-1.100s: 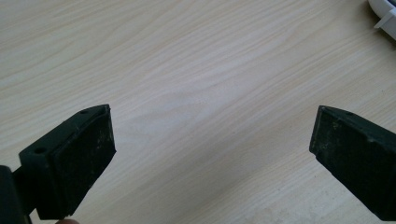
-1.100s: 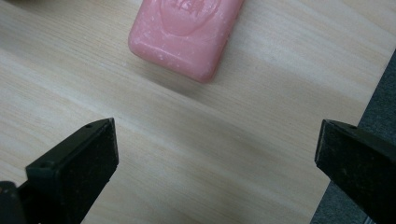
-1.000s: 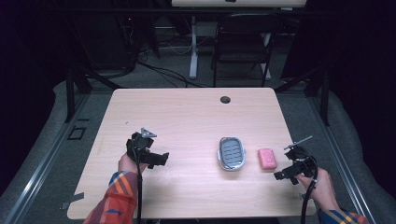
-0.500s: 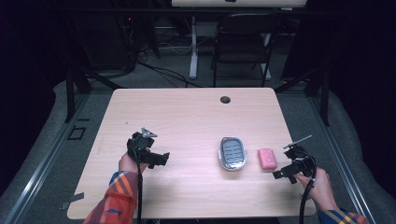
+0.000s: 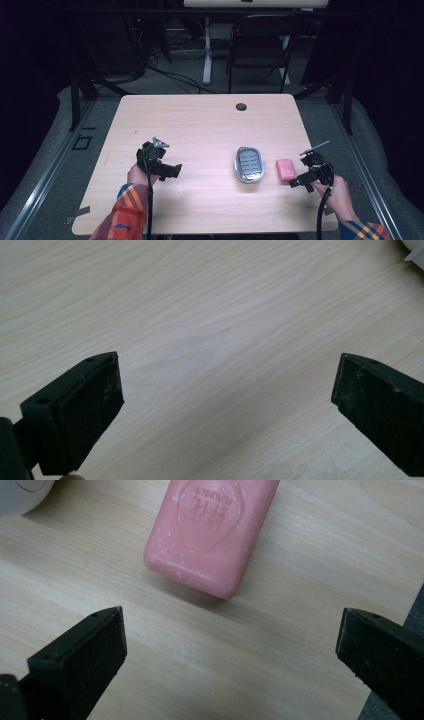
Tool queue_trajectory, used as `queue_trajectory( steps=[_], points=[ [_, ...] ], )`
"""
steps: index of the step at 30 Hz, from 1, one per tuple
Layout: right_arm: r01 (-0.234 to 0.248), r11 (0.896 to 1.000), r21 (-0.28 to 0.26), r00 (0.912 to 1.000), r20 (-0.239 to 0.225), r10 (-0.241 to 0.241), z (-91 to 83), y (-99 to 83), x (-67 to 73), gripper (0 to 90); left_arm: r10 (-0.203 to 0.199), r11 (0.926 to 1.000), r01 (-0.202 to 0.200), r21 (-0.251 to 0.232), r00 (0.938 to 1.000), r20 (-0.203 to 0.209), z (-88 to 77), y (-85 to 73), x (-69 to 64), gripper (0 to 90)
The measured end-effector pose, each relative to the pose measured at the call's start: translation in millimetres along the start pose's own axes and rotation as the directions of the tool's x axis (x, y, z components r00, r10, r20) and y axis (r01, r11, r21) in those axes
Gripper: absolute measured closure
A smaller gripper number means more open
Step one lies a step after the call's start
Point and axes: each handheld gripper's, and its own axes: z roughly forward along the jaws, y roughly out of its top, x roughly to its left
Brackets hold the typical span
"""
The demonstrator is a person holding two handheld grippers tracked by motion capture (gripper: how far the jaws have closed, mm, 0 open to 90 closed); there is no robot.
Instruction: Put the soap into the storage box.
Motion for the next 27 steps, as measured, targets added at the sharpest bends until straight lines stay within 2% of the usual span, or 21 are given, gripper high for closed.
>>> queue_trajectory(
  steps=[1,4,8,9,11,12,14,22,23,26,27],
  points=[
    [-0.006,1.0,-0.013,1.0,0.002,0.007,1.5,0.5,1.1,0.0,0.004,1.0,-0.004,0.007,1.0,-0.001,-0.1,0.0,0.1,0.1],
    [0.018,1.0,0.003,0.9998,0.009,-0.018,1.2,5.1,1.8,0.0,0.005,1.0,-0.005,0.009,1.0,-0.002,0.1,-0.1,0.1,0.1],
    [0.008,1.0,-0.009,1.0,0.006,-0.008,2.4,9.3,2.1,0.0,0.004,0.9999,-0.004,0.014,1.0,0.007,0.8,0.2,-0.2,0.1],
    [-0.009,1.0,-0.028,0.9999,0.004,0.009,3.9,11.4,2.9,0.0,0.005,0.9999,-0.005,0.016,0.9999,0.009,1.1,0.3,-0.6,0.1],
    [0.002,1.0,-0.012,1.0,0.002,-0.002,3.2,13.3,2.4,0.0,0.006,0.9998,-0.006,0.017,1.0,0.007,1.0,0.4,-0.8,0.1],
    [-0.013,0.999,-0.032,0.9999,-0.004,0.013,4.9,13.9,3.5,0.0,0.007,0.9998,-0.007,0.019,0.9999,0.01,0.8,0.4,-0.6,0.1],
    [-0.004,1.0,-0.015,1.0,-0.003,0.004,4.7,17.1,3.3,0.0,0.009,0.9997,-0.01,0.021,0.9999,0.008,0.8,0.4,-0.5,0.1],
    [-0.059,0.997,-0.041,0.9978,-0.034,0.058,6.8,26.8,2.9,0.0,0.012,0.9997,-0.012,0.021,0.9999,0.007,0.8,0.4,-1.0,0.1],
    [-0.077,0.996,-0.039,0.9967,-0.03,0.076,7.4,29.0,4.0,0.0,0.011,0.9998,-0.012,0.017,0.9999,0.001,1.1,0.2,-1.6,0.1],
    [-0.079,0.996,-0.035,0.9967,-0.022,0.078,8.3,30.8,4.7,0.0,0.013,0.9998,-0.013,0.018,0.9999,0.001,1.1,0.2,-1.8,0.1],
    [-0.082,0.996,-0.024,0.9966,-0.002,0.082,8.4,32.9,5.8,0.2,0.014,0.9997,-0.014,0.018,0.9999,0.0,1.2,0.3,-2.0,0.1]
  ],
)
